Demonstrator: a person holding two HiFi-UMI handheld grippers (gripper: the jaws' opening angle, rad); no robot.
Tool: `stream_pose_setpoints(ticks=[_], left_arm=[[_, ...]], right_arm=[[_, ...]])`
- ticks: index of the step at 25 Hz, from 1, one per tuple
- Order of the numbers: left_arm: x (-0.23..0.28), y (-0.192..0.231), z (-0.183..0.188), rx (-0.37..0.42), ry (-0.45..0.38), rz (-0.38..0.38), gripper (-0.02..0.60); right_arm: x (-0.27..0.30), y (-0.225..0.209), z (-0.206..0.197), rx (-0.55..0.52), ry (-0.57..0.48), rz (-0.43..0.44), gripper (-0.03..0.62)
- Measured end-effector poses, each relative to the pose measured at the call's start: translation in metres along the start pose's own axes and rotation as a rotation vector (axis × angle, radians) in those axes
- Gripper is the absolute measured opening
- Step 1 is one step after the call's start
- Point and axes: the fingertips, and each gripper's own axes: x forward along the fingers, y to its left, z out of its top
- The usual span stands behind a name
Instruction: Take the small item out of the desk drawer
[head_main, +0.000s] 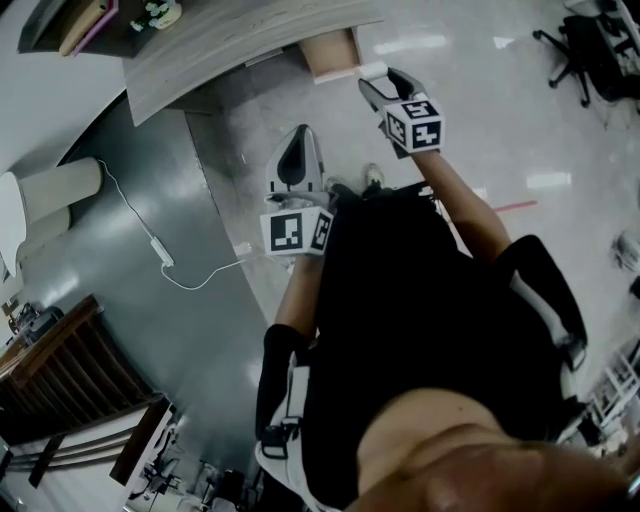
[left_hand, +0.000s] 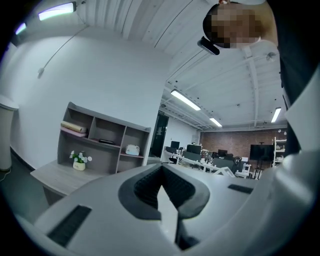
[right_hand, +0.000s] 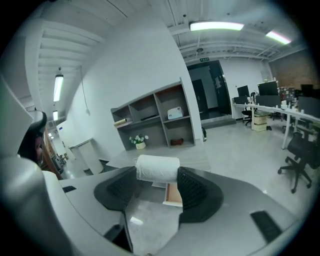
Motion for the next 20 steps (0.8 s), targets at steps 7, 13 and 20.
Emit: stream_pose_setpoints(ticks=[7, 13, 20], left_arm=[[-0.013, 0.014, 0.011, 0.005, -0.006, -0.026, -0.002], [-0.027, 0.021, 0.011, 0.018, 0.008, -0.056, -0.002], [-0.041, 0.023, -0.001, 0.017, 0.02, -0.083, -0.002]], right_arm=[[-0.045, 0.043, 0.031, -0.013, -0.1, 0.011, 0.255], [-0.091, 0.085, 0.035, -0.02, -0.159, 0.015, 0.255], [-0.133, 0.121, 0.028, -0.031, -0.202, 0.029, 0.255]])
